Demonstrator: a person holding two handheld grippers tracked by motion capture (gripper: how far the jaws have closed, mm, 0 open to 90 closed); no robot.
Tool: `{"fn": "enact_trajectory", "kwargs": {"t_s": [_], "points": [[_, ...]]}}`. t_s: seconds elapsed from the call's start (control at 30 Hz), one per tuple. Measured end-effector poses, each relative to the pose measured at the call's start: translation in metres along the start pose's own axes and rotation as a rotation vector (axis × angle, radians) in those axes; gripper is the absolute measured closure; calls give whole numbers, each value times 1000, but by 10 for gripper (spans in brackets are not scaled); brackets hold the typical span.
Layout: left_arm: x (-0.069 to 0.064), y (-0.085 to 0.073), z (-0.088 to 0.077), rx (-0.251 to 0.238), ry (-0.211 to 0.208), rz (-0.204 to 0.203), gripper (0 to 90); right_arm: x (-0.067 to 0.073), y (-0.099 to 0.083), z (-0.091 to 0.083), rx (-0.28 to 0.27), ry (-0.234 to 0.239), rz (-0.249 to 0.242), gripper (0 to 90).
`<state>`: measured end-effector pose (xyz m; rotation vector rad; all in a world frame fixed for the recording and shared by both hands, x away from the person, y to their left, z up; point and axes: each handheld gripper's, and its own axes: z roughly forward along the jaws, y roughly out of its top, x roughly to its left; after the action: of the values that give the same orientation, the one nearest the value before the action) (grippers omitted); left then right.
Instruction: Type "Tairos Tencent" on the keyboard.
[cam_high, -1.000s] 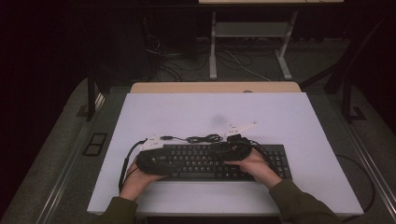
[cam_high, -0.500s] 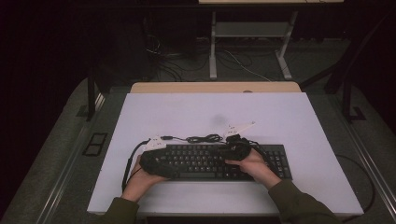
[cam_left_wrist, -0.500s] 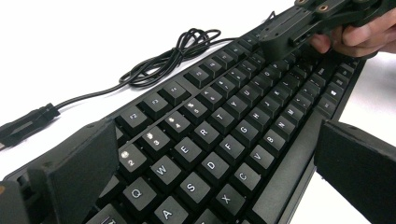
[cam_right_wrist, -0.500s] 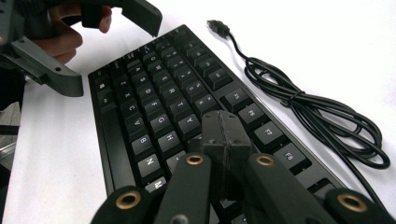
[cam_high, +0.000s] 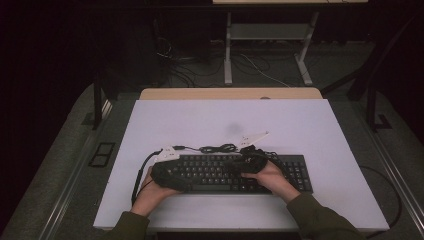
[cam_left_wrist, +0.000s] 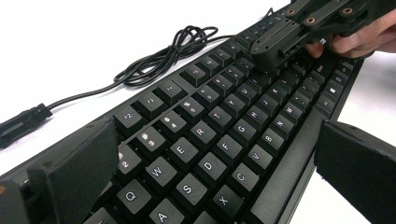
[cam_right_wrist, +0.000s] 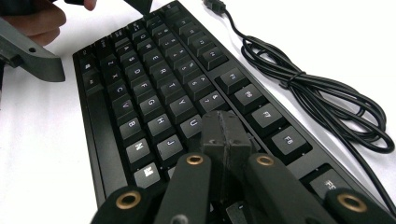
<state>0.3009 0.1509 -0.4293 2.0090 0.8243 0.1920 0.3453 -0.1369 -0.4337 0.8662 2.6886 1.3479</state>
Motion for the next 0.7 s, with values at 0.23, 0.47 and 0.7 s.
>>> {"fn": "enact_trajectory", "kwargs": {"t_s": [0.23,0.47,0.7], "points": [[0,0,0,0,1,2,0,2,0,5,17,2,-11,895],[-1,0,0,0,0,2,0,4,-1,7,29,-1,-20,895],[0,0,0,2,0,3,0,6,-1,9,42,-7,-33,896]]}}
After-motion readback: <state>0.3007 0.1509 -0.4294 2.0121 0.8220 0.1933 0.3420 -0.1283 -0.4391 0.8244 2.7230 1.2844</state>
